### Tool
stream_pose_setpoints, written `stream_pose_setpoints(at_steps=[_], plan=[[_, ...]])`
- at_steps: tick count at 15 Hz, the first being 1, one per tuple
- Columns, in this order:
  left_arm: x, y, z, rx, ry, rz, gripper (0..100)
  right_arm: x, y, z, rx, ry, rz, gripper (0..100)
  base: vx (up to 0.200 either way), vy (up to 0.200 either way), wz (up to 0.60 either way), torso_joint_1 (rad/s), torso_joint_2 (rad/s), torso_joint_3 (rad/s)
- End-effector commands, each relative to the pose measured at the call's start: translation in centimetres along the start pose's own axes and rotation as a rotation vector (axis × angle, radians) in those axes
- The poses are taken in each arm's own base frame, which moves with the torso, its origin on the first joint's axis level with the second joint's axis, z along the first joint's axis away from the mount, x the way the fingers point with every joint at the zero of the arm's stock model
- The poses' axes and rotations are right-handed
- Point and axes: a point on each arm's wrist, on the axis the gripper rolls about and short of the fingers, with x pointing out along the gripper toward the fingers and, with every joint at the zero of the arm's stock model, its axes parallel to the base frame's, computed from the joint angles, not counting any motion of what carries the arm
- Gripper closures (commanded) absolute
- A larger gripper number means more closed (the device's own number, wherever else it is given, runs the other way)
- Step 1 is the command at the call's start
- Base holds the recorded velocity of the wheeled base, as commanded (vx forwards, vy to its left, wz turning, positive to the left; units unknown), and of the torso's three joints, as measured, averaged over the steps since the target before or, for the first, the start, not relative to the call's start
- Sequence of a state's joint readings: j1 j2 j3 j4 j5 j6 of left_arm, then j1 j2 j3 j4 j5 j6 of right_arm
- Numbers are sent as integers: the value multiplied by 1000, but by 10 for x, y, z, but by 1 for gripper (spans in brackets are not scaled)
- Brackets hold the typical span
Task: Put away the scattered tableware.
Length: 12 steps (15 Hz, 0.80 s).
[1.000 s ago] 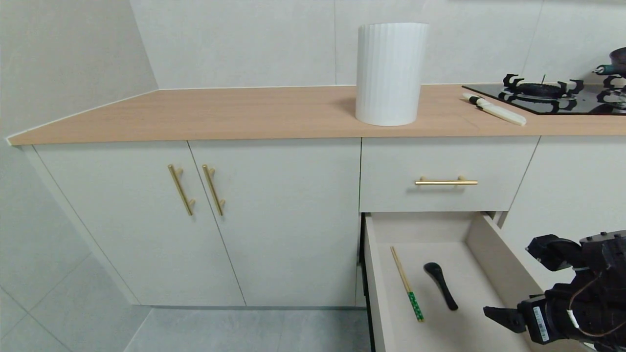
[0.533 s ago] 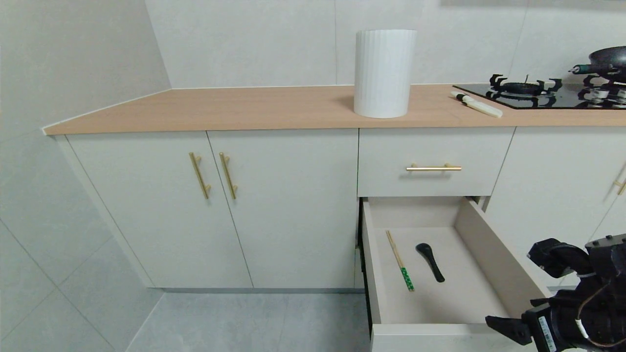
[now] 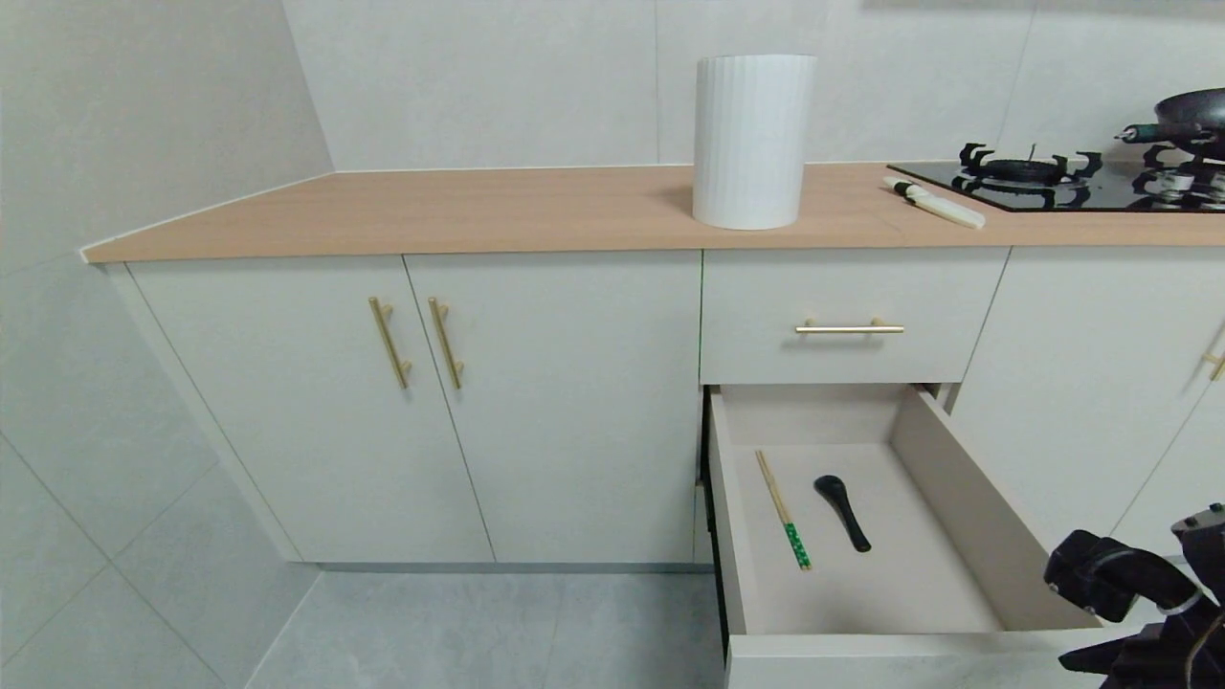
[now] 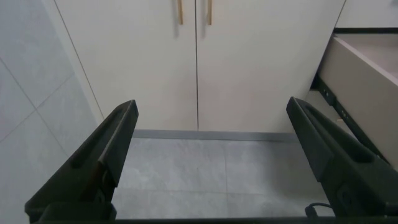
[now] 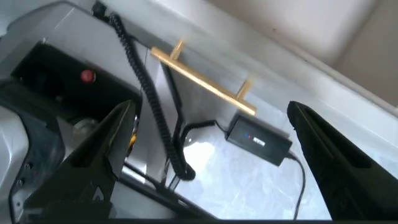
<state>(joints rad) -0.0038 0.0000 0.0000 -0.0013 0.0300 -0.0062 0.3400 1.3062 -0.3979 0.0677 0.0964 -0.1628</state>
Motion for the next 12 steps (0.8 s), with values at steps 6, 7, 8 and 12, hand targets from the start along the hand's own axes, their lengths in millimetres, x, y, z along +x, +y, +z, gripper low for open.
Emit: stream_pose_setpoints(at_steps=[6,7,8,12], plan=[[0,0,0,0,0,0,0,41,-2,21,190,166,-23,0,0,0,0,0,0,0],[0,0,0,0,0,0,0,43,-3,26,219,175,-46,0,0,0,0,0,0,0],[0,0,0,0,0,0,0,47,-3,28,251,193,-54,0,0,0,0,0,0,0],[0,0,0,0,0,0,0,50,-4,33,279,188,-92,0,0,0,0,0,0,0]])
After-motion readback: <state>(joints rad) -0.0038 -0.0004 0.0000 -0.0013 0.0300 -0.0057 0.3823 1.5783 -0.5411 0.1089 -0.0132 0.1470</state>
